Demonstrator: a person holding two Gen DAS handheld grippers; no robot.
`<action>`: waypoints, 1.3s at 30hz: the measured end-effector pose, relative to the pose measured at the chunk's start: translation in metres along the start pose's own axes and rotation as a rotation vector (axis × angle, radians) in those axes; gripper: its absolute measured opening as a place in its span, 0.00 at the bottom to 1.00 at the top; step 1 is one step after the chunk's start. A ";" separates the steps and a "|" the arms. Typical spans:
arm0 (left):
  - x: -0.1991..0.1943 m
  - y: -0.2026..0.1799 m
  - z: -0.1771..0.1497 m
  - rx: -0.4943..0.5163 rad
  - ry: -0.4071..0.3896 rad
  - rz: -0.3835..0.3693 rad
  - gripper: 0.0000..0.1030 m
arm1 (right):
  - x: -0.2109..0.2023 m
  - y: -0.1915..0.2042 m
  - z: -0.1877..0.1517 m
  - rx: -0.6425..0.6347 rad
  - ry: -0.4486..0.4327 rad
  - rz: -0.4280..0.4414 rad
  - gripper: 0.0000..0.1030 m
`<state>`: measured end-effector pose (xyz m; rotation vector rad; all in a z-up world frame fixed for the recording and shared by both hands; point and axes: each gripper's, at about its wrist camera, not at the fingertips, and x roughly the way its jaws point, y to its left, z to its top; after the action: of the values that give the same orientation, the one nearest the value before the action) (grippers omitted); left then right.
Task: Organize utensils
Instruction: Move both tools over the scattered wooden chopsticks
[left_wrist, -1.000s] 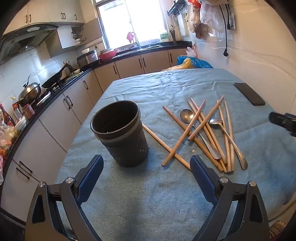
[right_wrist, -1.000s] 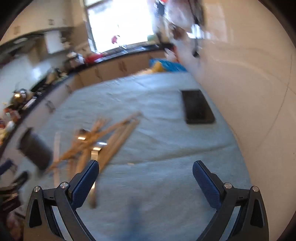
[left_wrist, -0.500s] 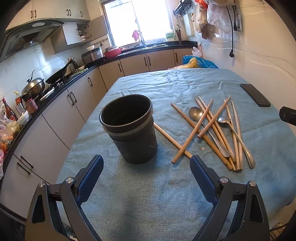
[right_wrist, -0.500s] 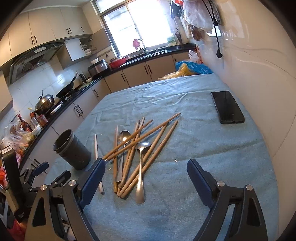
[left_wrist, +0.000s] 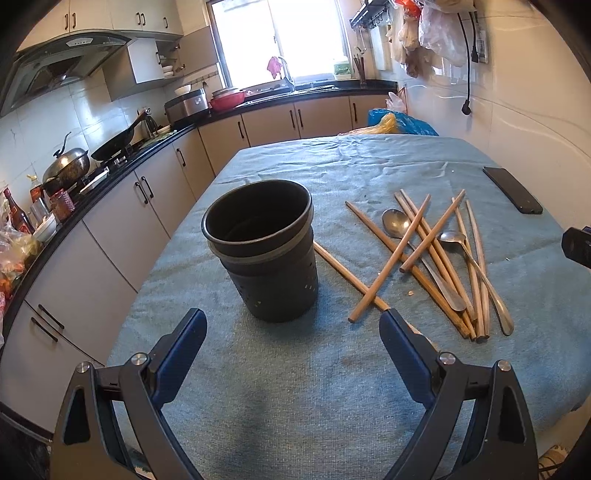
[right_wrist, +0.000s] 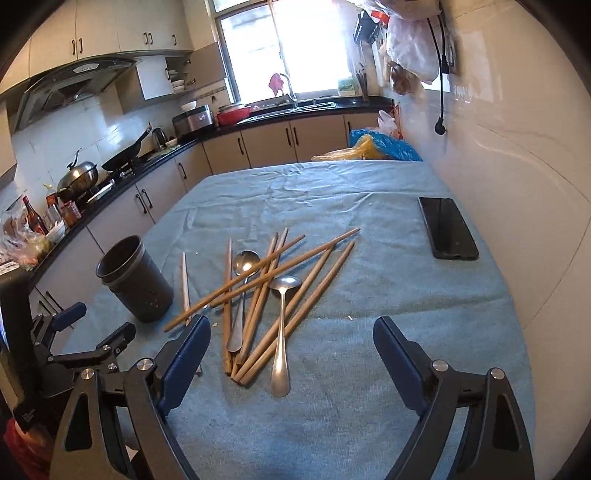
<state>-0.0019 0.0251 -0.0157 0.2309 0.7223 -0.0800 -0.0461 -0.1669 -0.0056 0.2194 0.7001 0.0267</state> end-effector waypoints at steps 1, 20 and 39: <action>0.000 0.001 0.000 -0.001 0.001 0.000 0.91 | 0.001 0.000 0.000 0.002 0.005 -0.001 0.90; 0.001 0.001 -0.001 -0.003 0.002 -0.002 0.91 | 0.010 0.006 -0.004 0.004 0.030 -0.001 0.90; 0.000 0.000 0.021 0.004 0.003 -0.018 0.91 | 0.020 -0.036 0.014 0.162 0.082 0.058 0.90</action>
<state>0.0118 0.0196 -0.0003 0.2286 0.7269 -0.0985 -0.0239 -0.2024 -0.0151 0.3959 0.7779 0.0347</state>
